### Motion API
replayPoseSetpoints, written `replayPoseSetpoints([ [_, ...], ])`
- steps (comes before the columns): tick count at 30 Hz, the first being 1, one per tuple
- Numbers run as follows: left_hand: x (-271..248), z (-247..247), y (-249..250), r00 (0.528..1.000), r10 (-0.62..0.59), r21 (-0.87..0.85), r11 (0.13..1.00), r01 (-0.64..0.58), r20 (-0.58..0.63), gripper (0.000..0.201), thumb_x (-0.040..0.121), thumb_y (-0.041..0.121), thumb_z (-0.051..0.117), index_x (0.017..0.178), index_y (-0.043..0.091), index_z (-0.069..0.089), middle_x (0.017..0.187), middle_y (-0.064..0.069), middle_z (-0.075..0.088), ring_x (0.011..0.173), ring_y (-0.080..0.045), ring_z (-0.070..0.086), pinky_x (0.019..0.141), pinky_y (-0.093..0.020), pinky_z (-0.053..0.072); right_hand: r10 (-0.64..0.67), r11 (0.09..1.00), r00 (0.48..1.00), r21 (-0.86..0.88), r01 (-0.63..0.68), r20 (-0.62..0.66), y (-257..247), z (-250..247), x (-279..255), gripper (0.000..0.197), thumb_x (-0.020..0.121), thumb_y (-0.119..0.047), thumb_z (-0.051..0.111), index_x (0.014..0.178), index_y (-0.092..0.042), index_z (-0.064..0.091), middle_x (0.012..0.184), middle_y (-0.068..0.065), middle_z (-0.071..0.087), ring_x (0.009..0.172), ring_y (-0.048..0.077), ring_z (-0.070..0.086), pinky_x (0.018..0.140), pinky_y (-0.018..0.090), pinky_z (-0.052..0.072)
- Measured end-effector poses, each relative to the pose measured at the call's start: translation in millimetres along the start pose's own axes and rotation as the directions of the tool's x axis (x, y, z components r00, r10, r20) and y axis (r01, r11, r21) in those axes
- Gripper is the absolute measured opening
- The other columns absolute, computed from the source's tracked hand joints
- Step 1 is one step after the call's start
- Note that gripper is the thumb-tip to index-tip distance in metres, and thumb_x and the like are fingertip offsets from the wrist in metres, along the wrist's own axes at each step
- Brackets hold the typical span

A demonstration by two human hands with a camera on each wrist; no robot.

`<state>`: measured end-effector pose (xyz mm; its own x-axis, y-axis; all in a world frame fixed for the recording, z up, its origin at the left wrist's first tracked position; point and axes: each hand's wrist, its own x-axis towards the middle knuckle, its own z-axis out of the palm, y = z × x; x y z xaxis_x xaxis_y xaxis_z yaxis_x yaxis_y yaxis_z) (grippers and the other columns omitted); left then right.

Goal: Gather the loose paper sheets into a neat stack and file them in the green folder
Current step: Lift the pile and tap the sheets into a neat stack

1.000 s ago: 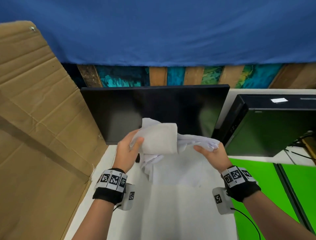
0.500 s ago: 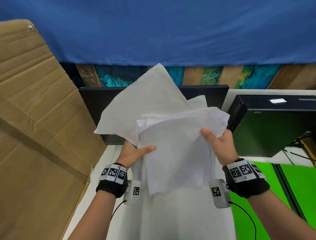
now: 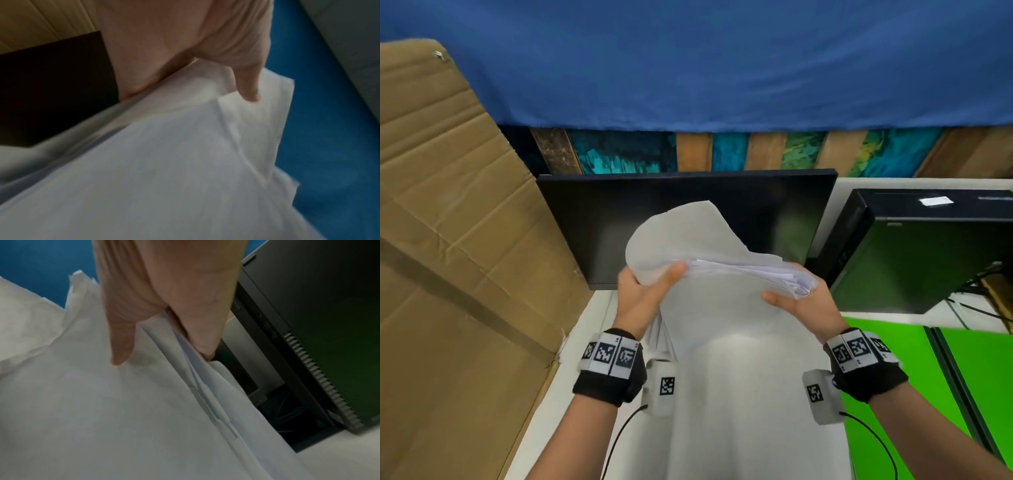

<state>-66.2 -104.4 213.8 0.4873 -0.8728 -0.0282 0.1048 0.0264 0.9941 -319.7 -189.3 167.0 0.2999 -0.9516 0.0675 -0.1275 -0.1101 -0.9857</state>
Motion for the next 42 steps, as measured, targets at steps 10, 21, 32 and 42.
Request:
replayPoseSetpoints([
  [10, 9, -6, 1, 0.837, 0.512, 0.466, 0.703, -0.537, 0.192, 0.025, 0.096, 0.019, 0.051, 0.116, 0.019, 0.066, 0.117, 0.003, 0.067, 0.109, -0.009, 0.062, 0.1, -0.032, 0.049, 0.047, 0.999, 0.999, 0.023, -0.047, 0.003, 2, -4, 6, 0.053, 0.068, 0.005, 0.079, 0.116, -0.011, 0.062, 0.099, 0.0, 0.072, 0.086, 0.006, 0.067, 0.079, 0.019, 0.054],
  [21, 14, 6, -2, 0.885, 0.331, 0.459, 0.763, -0.455, 0.328, 0.065, 0.068, 0.032, 0.082, 0.124, 0.023, 0.051, 0.125, 0.016, 0.056, 0.112, 0.007, 0.055, 0.094, -0.007, 0.043, 0.008, 0.992, 0.988, -0.119, -0.026, -0.151, -2, 10, 11, 0.019, 0.081, -0.016, 0.071, 0.073, -0.001, 0.065, 0.065, 0.012, 0.059, 0.061, 0.015, 0.052, 0.06, 0.029, 0.043],
  [32, 23, -10, -39, 0.984, -0.055, 0.146, 0.989, 0.03, 0.17, 0.048, 0.074, 0.007, 0.078, 0.116, 0.022, 0.06, 0.105, 0.007, 0.069, 0.087, 0.004, 0.069, 0.084, -0.022, 0.057, -0.024, 0.982, 0.961, 0.172, 0.074, -0.274, -52, 16, 7, 0.014, 0.083, -0.01, 0.069, 0.091, -0.021, 0.069, 0.09, -0.005, 0.072, 0.079, 0.005, 0.071, 0.071, 0.02, 0.058],
  [42, 22, -21, -61, 0.983, -0.118, 0.224, 0.971, 0.084, 0.139, 0.04, 0.073, 0.018, 0.081, 0.109, 0.019, 0.066, 0.11, -0.002, 0.071, 0.102, -0.015, 0.069, 0.087, -0.035, 0.056, 0.068, 0.87, 0.997, -0.488, -0.073, -0.028, 19, 5, 15, 0.036, 0.075, -0.008, 0.056, 0.11, -0.012, 0.058, 0.105, 0.001, 0.063, 0.1, 0.001, 0.063, 0.088, 0.016, 0.047],
])
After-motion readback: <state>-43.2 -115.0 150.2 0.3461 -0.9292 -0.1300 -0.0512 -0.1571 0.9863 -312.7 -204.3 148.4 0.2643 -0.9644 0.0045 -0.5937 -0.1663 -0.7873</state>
